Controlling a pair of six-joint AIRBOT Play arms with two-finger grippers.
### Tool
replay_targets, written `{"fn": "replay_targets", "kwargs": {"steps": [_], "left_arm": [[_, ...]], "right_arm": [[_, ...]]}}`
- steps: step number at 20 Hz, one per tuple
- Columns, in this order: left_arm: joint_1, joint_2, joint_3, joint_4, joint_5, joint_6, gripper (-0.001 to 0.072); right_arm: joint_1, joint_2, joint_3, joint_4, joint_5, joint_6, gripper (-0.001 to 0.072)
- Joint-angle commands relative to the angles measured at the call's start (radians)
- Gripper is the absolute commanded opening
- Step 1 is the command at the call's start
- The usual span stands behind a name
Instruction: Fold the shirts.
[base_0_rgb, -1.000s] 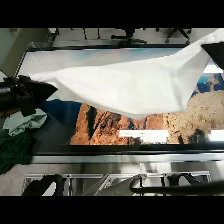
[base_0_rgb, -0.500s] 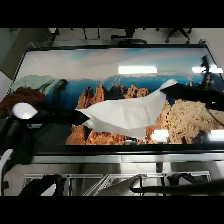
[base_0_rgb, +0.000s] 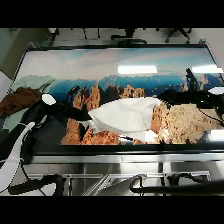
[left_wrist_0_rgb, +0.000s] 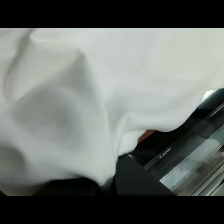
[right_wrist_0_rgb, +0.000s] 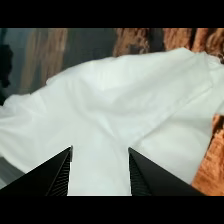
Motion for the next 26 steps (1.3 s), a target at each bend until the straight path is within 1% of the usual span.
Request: {"fn": "replay_targets", "kwargs": {"steps": [1, 4, 6, 8, 13, 16, 18, 19, 20, 21, 22, 24, 26], "left_arm": [[0.045, -0.053, 0.086, -0.001, -0.054, 0.005, 0.0017], [0.051, -0.053, 0.095, 0.000, -0.049, 0.006, 0.0017], [0.047, -0.053, 0.095, -0.002, -0.050, 0.010, 0.0017], [0.034, -0.053, 0.095, -0.001, -0.050, 0.010, 0.0017], [0.020, -0.053, 0.095, 0.000, -0.044, 0.010, 0.0018], [0.020, -0.053, 0.095, -0.001, -0.045, 0.010, 0.0018], [0.021, -0.053, 0.095, -0.001, -0.044, 0.010, 0.0018], [0.021, -0.053, 0.095, -0.001, -0.042, 0.010, 0.0018], [0.021, -0.053, 0.095, -0.001, -0.039, 0.011, 0.0018], [0.021, -0.053, 0.095, -0.001, -0.037, 0.011, 0.0018], [0.021, -0.053, 0.095, -0.001, -0.037, 0.011, 0.0018], [0.021, -0.040, 0.095, 0.000, -0.038, 0.011, 0.0018], [0.034, 0.012, 0.096, -0.003, -0.047, 0.010, 0.0018]], "right_arm": [[-0.015, 0.091, -0.054, -0.233, 0.136, 0.152, 0.0407], [0.028, 0.201, -0.293, -0.245, 0.076, 0.175, 0.0400], [0.083, 0.240, -0.446, -0.231, -0.011, 0.187, 0.0400], [0.152, 0.239, -0.546, -0.183, -0.100, 0.186, 0.0400], [0.342, 0.164, -0.576, -0.116, -0.308, 0.190, 0.0400], [0.416, 0.081, -0.575, -0.068, -0.391, 0.188, 0.0400], [0.435, 0.039, -0.575, -0.011, -0.431, 0.154, 0.0387], [0.435, 0.023, -0.573, 0.041, -0.446, 0.104, 0.0318], [0.435, 0.016, -0.566, 0.084, -0.457, 0.062, 0.0313], [0.432, 0.018, -0.553, 0.109, -0.459, 0.040, 0.0250], [0.430, 0.020, -0.528, 0.112, -0.444, 0.027, 0.0027], [0.422, 0.042, -0.462, 0.111, -0.370, 0.023, 0.0016], [0.399, 0.103, -0.354, 0.111, -0.240, 0.023, 0.0016]]}}
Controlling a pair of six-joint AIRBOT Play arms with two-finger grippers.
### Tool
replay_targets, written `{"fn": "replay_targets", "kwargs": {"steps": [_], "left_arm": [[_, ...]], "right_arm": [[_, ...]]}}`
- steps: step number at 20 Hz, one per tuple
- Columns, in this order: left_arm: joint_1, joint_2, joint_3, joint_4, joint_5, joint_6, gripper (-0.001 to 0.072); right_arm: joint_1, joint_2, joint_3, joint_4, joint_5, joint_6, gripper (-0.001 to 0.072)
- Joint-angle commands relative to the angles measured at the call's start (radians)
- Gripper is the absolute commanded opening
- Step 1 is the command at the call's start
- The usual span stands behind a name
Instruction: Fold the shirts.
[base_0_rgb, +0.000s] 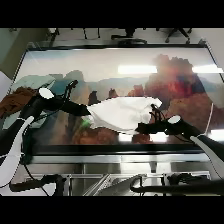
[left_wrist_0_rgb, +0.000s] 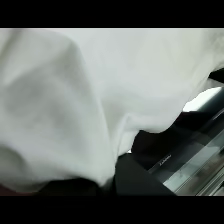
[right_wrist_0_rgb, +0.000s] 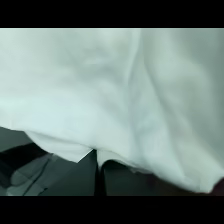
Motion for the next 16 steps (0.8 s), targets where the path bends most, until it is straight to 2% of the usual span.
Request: {"fn": "replay_targets", "kwargs": {"steps": [1, 3, 8, 13, 16], "left_arm": [[0.022, 0.087, 0.008, -0.011, -0.021, 0.000, 0.0018], [0.058, 0.189, 0.069, -0.064, -0.087, -0.002, 0.0017], [0.115, 0.478, 0.373, -0.204, -0.135, -0.037, 0.0018], [0.115, 0.655, 0.643, -0.199, -0.140, -0.090, 0.0018], [0.115, 0.677, 0.726, -0.080, -0.151, -0.132, 0.0018]], "right_arm": [[-0.040, 0.101, 0.187, 0.064, 0.228, -0.029, 0.0016], [-0.095, 0.203, 0.359, 0.064, 0.298, -0.055, 0.0016], [-0.236, 0.398, 0.848, 0.063, 0.297, -0.097, 0.0016], [-0.283, 0.440, 1.184, -0.028, 0.282, -0.117, 0.0016], [-0.283, 0.434, 1.227, -0.087, 0.280, -0.114, 0.0016]]}}
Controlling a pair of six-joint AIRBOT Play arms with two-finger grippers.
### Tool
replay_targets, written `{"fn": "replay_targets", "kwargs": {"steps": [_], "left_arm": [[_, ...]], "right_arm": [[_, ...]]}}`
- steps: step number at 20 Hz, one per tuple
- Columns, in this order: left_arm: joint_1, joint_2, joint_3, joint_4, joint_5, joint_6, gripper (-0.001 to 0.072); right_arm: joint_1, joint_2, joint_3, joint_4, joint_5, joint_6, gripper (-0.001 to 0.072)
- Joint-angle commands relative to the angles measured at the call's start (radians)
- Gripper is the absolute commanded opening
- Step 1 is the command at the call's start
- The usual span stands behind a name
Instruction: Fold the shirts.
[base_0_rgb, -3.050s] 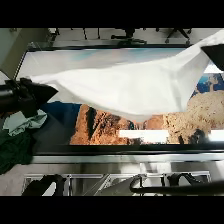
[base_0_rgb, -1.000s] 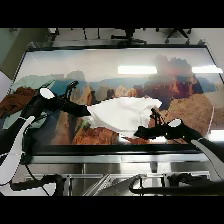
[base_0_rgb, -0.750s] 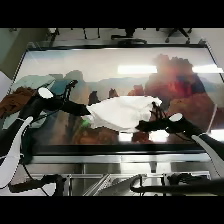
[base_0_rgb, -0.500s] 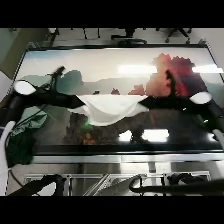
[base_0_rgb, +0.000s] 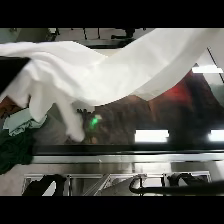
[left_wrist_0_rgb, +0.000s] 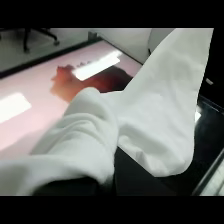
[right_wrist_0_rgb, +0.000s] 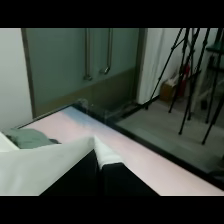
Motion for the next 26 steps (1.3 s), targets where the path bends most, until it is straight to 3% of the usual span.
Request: {"fn": "replay_targets", "kwargs": {"steps": [1, 7, 11, 14, 15, 16, 17, 18, 22, 26], "left_arm": [[0.002, 0.028, 0.103, 0.095, -0.007, -0.042, 0.0018], [-0.032, -0.271, -0.069, 0.110, -0.017, -0.002, 0.0018], [-0.099, -0.598, -0.221, 0.113, 0.029, 0.097, 0.0019], [-0.108, -0.891, -0.178, 0.112, 0.078, 0.103, 0.0031], [-0.096, -0.976, -0.119, 0.109, 0.051, 0.081, 0.0284], [-0.080, -1.049, -0.045, 0.108, 0.006, 0.031, 0.0573], [-0.057, -1.100, 0.031, 0.109, -0.049, -0.015, 0.0602], [-0.029, -1.131, 0.104, 0.109, -0.113, -0.050, 0.0602], [0.099, -1.090, 0.201, 0.115, -0.346, -0.131, 0.0601], [0.182, -0.851, -0.236, 0.214, -0.277, -0.102, 0.0602]], "right_arm": [[-0.010, -0.010, 0.087, -0.099, 0.010, 0.015, 0.0016], [-0.008, -0.230, -0.076, -0.095, 0.055, 0.036, 0.0016], [0.000, -0.477, -0.275, -0.094, -0.006, 0.032, 0.0016], [-0.001, -0.695, -0.330, -0.094, -0.081, 0.032, 0.0017], [-0.002, -0.756, -0.328, -0.086, -0.100, 0.036, 0.0022], [-0.002, -0.797, -0.322, -0.074, -0.100, 0.037, 0.0127], [-0.005, -0.812, -0.314, -0.071, -0.086, 0.037, 0.0284], [-0.011, -0.808, -0.305, -0.071, -0.051, 0.037, 0.0330], [-0.113, -0.708, -0.299, -0.122, 0.127, 0.122, 0.0329], [-0.203, -0.593, -0.458, -0.289, 0.269, 0.195, 0.0323]]}}
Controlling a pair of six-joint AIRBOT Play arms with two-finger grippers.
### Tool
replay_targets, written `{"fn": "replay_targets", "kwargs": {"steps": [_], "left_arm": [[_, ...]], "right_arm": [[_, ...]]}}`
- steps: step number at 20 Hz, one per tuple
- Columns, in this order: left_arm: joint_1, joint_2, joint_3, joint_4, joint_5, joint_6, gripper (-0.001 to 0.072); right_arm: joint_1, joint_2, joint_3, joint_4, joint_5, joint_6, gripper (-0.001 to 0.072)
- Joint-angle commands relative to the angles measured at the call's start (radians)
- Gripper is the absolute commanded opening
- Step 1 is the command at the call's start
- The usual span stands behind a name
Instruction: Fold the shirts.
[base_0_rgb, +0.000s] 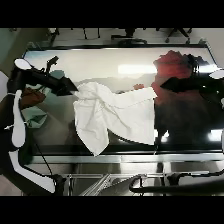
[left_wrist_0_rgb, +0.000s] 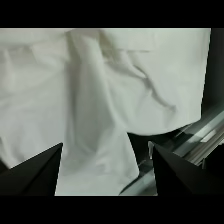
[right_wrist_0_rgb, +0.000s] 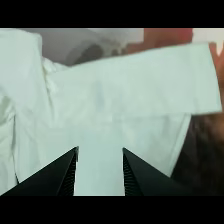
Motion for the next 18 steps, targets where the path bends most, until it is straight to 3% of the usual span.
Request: {"fn": "replay_targets", "kwargs": {"steps": [1, 4, 7, 9, 10, 11, 14, 15, 16, 17, 18], "left_arm": [[0.071, 0.182, -0.373, 0.115, 0.048, 0.020, 0.0602], [0.105, 0.295, -0.741, 0.119, 0.246, 0.080, 0.0602], [0.091, 0.319, -0.929, 0.118, 0.443, 0.096, 0.0602], [0.065, 0.315, -0.962, 0.072, 0.540, 0.111, 0.0602], [0.046, 0.304, -0.958, 0.015, 0.569, 0.145, 0.0602], [0.024, 0.281, -0.941, -0.020, 0.578, 0.171, 0.0602], [-0.044, 0.179, -0.863, -0.029, 0.565, 0.175, 0.0599], [-0.056, 0.149, -0.827, -0.029, 0.541, 0.176, 0.0446], [-0.062, 0.128, -0.794, -0.029, 0.511, 0.176, 0.0150], [-0.062, 0.116, -0.761, -0.028, 0.470, 0.188, 0.0020], [-0.061, 0.115, -0.739, -0.027, 0.441, 0.186, 0.0019]], "right_arm": [[-0.084, 0.105, -0.160, -0.143, 0.125, 0.067, 0.0322], [-0.190, 0.224, -0.364, -0.163, 0.119, 0.086, 0.0323], [-0.273, 0.307, -0.517, -0.162, 0.104, 0.094, 0.0324], [-0.273, 0.331, -0.591, -0.162, 0.077, 0.093, 0.0329], [-0.266, 0.333, -0.630, -0.159, 0.064, 0.093, 0.0429], [-0.253, 0.333, -0.668, -0.158, 0.045, 0.093, 0.0480], [-0.200, 0.333, -0.770, -0.154, -0.013, 0.093, 0.0484], [-0.176, 0.333, -0.792, -0.153, -0.035, 0.093, 0.0484], [-0.151, 0.332, -0.809, -0.149, -0.053, 0.093, 0.0484], [-0.118, 0.330, -0.822, -0.147, -0.075, 0.093, 0.0485], [-0.082, 0.320, -0.828, -0.147, -0.097, 0.094, 0.0485]]}}
